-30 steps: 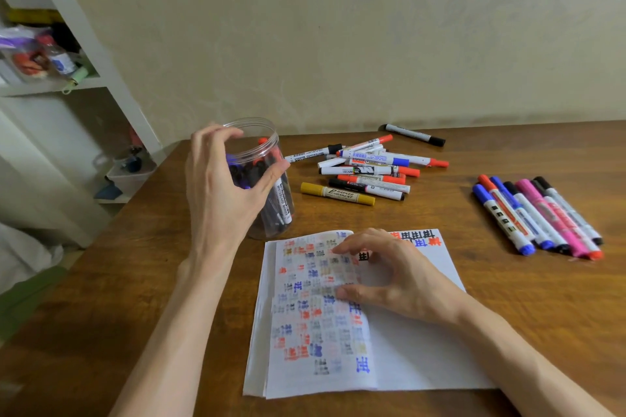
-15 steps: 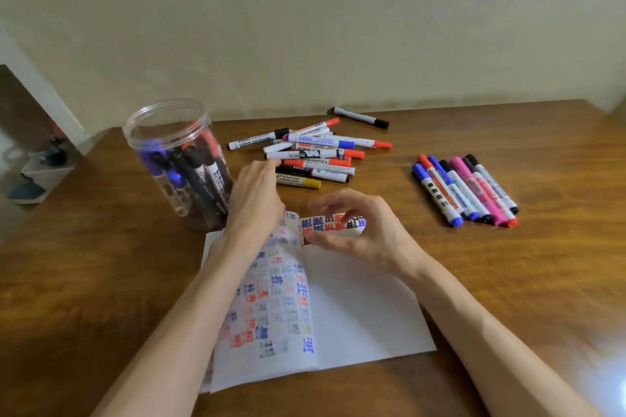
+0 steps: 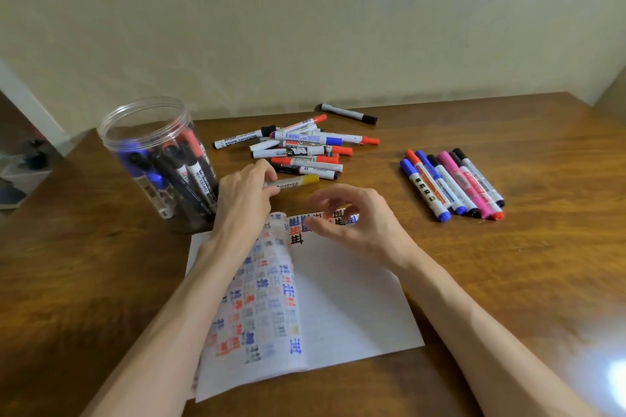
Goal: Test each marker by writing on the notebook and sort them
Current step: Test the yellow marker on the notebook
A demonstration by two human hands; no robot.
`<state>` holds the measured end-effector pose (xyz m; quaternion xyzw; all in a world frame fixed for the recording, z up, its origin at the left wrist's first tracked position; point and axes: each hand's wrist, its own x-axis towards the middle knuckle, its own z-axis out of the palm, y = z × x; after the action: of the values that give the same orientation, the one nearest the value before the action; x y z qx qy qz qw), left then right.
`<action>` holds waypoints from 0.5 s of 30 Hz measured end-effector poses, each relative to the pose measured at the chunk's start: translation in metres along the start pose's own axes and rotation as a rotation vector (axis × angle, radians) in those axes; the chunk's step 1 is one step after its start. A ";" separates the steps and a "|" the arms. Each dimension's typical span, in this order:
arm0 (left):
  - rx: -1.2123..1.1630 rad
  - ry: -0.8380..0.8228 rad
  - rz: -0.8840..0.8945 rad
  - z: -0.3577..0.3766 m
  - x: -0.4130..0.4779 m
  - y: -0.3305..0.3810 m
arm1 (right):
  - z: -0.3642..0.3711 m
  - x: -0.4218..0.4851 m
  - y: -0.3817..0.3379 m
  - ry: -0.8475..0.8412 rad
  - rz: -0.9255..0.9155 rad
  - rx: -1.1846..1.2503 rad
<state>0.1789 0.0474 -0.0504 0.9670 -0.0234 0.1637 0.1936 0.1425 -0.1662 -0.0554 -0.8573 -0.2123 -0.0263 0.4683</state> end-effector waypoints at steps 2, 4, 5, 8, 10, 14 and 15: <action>-0.199 0.054 -0.004 -0.003 -0.007 0.009 | 0.000 0.000 0.001 0.050 0.039 -0.003; -0.378 0.096 0.001 -0.008 -0.017 0.021 | -0.001 -0.001 0.001 0.101 0.092 0.018; -0.464 0.095 0.013 -0.011 -0.023 0.026 | -0.002 -0.001 0.000 0.119 0.115 0.050; -0.586 0.018 0.091 -0.019 -0.039 0.039 | -0.001 -0.003 -0.007 0.154 0.172 0.328; -0.583 -0.016 0.143 -0.020 -0.046 0.042 | 0.001 -0.005 -0.015 0.192 0.222 0.483; -0.409 -0.079 0.146 -0.019 -0.055 0.034 | 0.005 -0.005 -0.022 0.284 0.248 0.513; -0.348 -0.077 0.166 -0.019 -0.057 0.032 | 0.005 -0.005 -0.023 0.289 0.262 0.510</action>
<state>0.1160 0.0237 -0.0403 0.9192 -0.1386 0.1353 0.3428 0.1283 -0.1530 -0.0417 -0.7195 -0.0311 -0.0334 0.6930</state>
